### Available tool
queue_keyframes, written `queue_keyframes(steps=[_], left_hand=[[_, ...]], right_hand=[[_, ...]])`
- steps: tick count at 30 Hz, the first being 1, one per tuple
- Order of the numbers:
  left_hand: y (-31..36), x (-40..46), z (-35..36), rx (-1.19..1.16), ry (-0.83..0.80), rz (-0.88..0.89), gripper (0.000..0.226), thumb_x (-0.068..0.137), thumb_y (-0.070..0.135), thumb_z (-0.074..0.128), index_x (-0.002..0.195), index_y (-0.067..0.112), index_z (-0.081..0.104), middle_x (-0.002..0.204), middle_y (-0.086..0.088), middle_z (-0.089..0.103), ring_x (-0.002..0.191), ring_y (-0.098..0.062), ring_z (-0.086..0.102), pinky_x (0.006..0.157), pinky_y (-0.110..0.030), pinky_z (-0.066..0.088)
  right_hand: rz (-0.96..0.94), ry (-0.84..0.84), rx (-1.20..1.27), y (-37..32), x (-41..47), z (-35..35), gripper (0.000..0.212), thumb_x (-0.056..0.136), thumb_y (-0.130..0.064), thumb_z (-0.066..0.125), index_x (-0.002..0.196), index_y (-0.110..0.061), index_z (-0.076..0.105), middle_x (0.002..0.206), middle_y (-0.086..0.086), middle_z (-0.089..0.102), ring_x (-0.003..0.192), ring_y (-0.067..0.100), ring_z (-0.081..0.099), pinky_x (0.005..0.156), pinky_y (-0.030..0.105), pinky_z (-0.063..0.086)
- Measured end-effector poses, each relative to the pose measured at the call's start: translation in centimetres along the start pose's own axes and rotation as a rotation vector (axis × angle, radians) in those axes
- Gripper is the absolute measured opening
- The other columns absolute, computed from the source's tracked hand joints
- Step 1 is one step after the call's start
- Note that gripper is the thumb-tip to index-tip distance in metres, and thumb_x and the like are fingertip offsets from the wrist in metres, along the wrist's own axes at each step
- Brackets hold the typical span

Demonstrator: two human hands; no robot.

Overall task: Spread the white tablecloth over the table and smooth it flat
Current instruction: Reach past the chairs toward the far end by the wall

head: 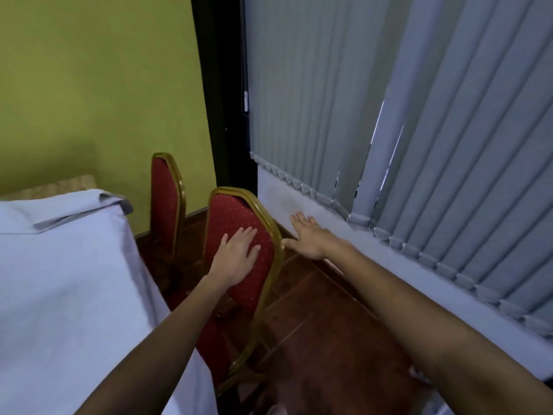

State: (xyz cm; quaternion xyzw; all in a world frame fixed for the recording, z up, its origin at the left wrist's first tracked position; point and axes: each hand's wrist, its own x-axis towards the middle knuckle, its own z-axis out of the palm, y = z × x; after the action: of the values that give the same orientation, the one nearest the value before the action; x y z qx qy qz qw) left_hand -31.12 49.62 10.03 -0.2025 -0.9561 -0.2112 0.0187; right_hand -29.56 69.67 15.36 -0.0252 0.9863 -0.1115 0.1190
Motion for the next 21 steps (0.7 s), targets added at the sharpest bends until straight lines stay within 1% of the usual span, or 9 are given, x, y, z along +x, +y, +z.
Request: queue_keyframes(steps=[4, 6, 8, 11, 15, 16, 18, 20, 21], left_hand=[[1.3, 6.0, 1.7, 0.007, 0.052, 0.039, 0.052, 0.102, 0.033, 0.037, 0.151, 0.017, 0.029, 0.158, 0.001, 0.028, 0.149, -0.016, 0.015, 0.121, -0.044, 0.007], [2.1, 10.3, 1.5, -0.009, 0.093, 0.037, 0.051, 0.101, 0.031, 0.039, 0.149, 0.016, 0.031, 0.157, 0.000, 0.031, 0.148, -0.016, 0.019, 0.120, -0.042, 0.011], [3.0, 14.6, 0.9, 0.014, 0.087, 0.053, 0.052, 0.101, 0.032, 0.040, 0.149, 0.016, 0.032, 0.156, -0.002, 0.031, 0.148, -0.019, 0.021, 0.119, -0.043, 0.013], [4.4, 20.8, 0.4, 0.079, 0.028, 0.036, 0.057, 0.100, 0.035, 0.039, 0.151, 0.016, 0.024, 0.160, -0.004, 0.022, 0.148, -0.022, 0.017, 0.119, -0.048, 0.011], [5.8, 26.1, 0.0, 0.183, 0.026, 0.048, 0.061, 0.100, 0.037, 0.037, 0.152, 0.014, 0.018, 0.161, -0.009, 0.016, 0.149, -0.026, 0.013, 0.119, -0.050, 0.010], [5.7, 28.5, 0.9, 0.196, -0.006, 0.039, 0.062, 0.100, 0.038, 0.037, 0.152, 0.013, 0.017, 0.161, -0.009, 0.015, 0.149, -0.027, 0.013, 0.119, -0.050, 0.011], [6.1, 29.8, 1.4, 0.218, -0.026, 0.045, 0.063, 0.099, 0.039, 0.037, 0.153, 0.013, 0.015, 0.161, -0.009, 0.014, 0.149, -0.027, 0.012, 0.119, -0.050, 0.011], [5.8, 30.3, 1.8, 0.225, -0.060, 0.052, 0.064, 0.099, 0.041, 0.037, 0.153, 0.015, 0.015, 0.161, -0.008, 0.015, 0.149, -0.027, 0.012, 0.119, -0.052, 0.010], [5.1, 30.9, 1.9, 0.221, -0.080, 0.036, 0.064, 0.099, 0.041, 0.037, 0.153, 0.015, 0.015, 0.161, -0.008, 0.017, 0.149, -0.027, 0.013, 0.119, -0.053, 0.010]], right_hand=[[0.008, -0.019, -0.071, 5.0, 3.6, -3.1, 0.084, 0.095, -0.056, 0.040, 0.153, -0.024, -0.011, 0.161, 0.000, -0.020, 0.149, 0.030, -0.012, 0.118, 0.057, 0.009], [0.010, -0.066, -0.143, 6.9, 5.6, -4.8, 0.090, 0.093, -0.058, 0.043, 0.151, -0.029, -0.018, 0.158, -0.001, -0.028, 0.148, 0.031, -0.016, 0.118, 0.059, 0.006], [0.012, -0.078, -0.184, 8.3, 7.8, -6.9, 0.092, 0.091, -0.059, 0.045, 0.149, -0.031, -0.022, 0.157, -0.003, -0.031, 0.148, 0.029, -0.018, 0.116, 0.062, 0.007], [-0.005, -0.055, -0.248, 9.8, 11.6, -10.6, 0.092, 0.092, -0.058, 0.045, 0.150, -0.030, -0.021, 0.157, -0.003, -0.031, 0.148, 0.029, -0.016, 0.116, 0.059, 0.011], [-0.043, 0.020, -0.271, 10.7, 15.4, -13.7, 0.091, 0.092, -0.057, 0.045, 0.150, -0.031, -0.020, 0.157, -0.004, -0.030, 0.149, 0.027, -0.015, 0.117, 0.059, 0.013], [-0.042, 0.006, -0.253, 11.4, 17.9, -13.9, 0.091, 0.092, -0.056, 0.046, 0.150, -0.031, -0.019, 0.157, -0.004, -0.029, 0.149, 0.027, -0.014, 0.117, 0.059, 0.013], [-0.042, 0.000, -0.262, 12.0, 19.7, -14.2, 0.091, 0.092, -0.056, 0.047, 0.150, -0.031, -0.018, 0.158, -0.003, -0.028, 0.149, 0.027, -0.013, 0.117, 0.059, 0.014], [-0.024, -0.064, -0.267, 12.3, 21.4, -14.1, 0.091, 0.092, -0.054, 0.048, 0.150, -0.029, -0.018, 0.158, -0.002, -0.027, 0.149, 0.029, -0.013, 0.118, 0.058, 0.012], [-0.017, -0.125, -0.274, 12.6, 23.0, -14.0, 0.091, 0.093, -0.054, 0.047, 0.151, -0.028, -0.018, 0.159, -0.001, -0.026, 0.149, 0.030, -0.012, 0.119, 0.056, 0.011]])
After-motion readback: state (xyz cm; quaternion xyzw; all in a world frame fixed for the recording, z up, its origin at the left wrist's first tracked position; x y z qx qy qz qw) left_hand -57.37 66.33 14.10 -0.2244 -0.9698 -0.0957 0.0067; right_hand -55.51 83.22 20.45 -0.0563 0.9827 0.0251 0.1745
